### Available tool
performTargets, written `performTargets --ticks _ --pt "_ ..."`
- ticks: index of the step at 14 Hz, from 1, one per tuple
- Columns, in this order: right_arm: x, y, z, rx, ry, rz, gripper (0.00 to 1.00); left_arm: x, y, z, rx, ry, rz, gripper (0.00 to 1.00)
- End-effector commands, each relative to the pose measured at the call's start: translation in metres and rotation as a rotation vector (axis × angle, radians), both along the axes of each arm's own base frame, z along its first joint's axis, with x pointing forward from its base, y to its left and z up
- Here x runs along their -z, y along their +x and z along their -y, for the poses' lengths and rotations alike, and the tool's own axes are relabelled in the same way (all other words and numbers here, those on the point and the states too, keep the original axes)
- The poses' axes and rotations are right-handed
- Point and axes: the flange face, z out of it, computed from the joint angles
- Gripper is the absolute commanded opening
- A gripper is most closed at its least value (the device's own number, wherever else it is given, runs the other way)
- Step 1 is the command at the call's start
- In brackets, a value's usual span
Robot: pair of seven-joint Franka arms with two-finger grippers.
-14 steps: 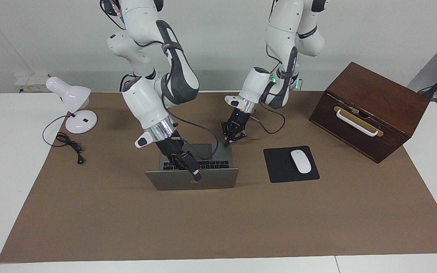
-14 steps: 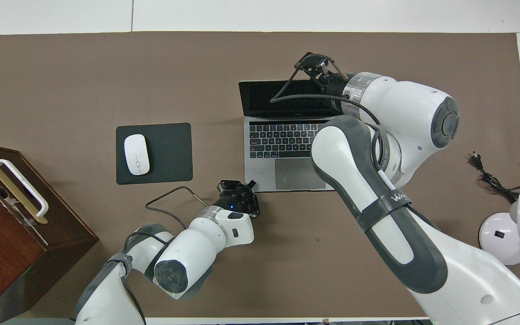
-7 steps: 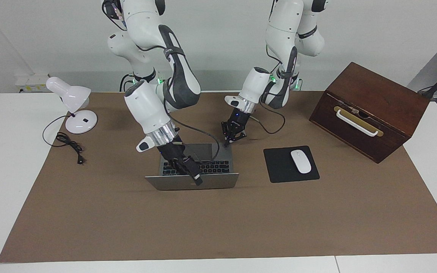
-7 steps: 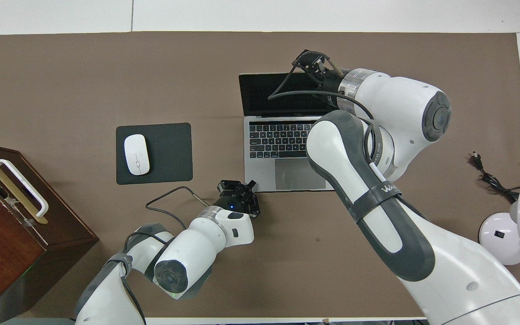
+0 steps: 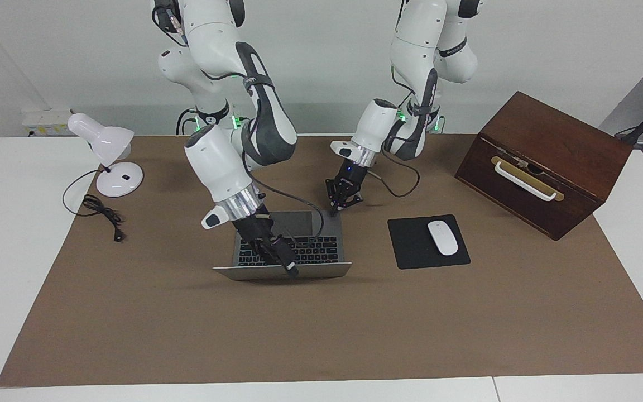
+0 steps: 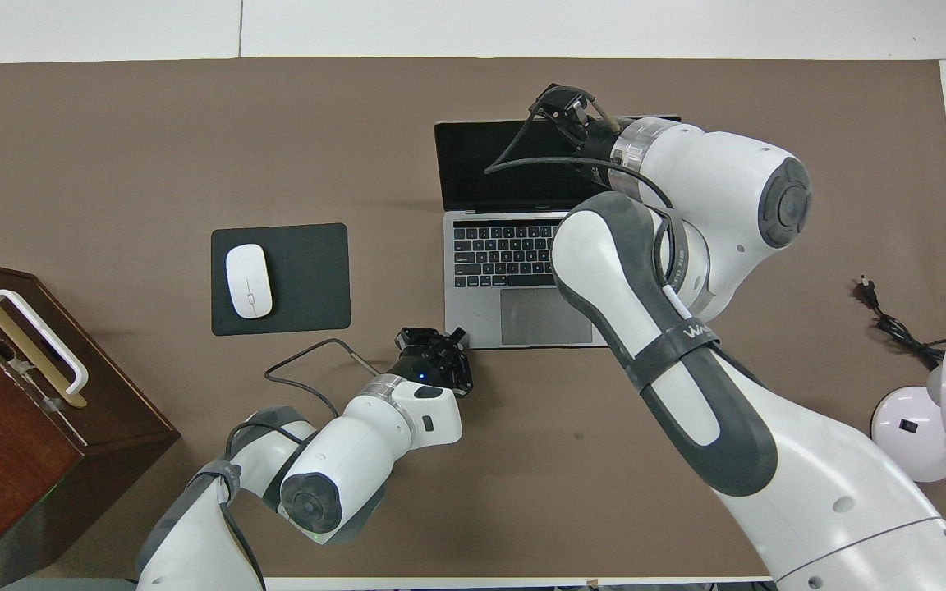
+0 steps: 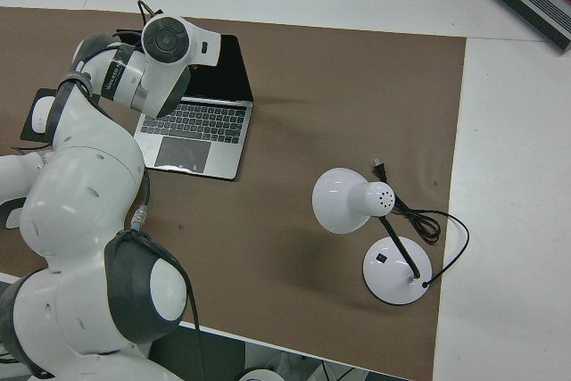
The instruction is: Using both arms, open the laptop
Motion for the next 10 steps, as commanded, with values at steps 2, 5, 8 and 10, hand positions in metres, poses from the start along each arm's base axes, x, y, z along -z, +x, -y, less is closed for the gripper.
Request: performTargets --ticks 2,5,8,10 --pt "-0.014 0.008 0.005 -0.067 0.03 -0.051 1.0 0.02 0.006 -0.002 0.005 0.025 -0.009 0.0" --pt "-0.038 0.003 0.019 -0.097 0.067 -0.126 1.0 0.019 0.008 -0.002 -0.013 0.014 -0.014 0.0" --pt "-0.054 -0.004 0.027 -0.088 0.052 -0.213 1.0 0.011 0.015 0.001 -0.071 -0.023 -0.019 0.0" --pt "-0.069 -0.011 0.027 -0.095 0.046 -0.257 1.0 0.003 0.019 0.004 -0.116 -0.062 -0.026 0.0"
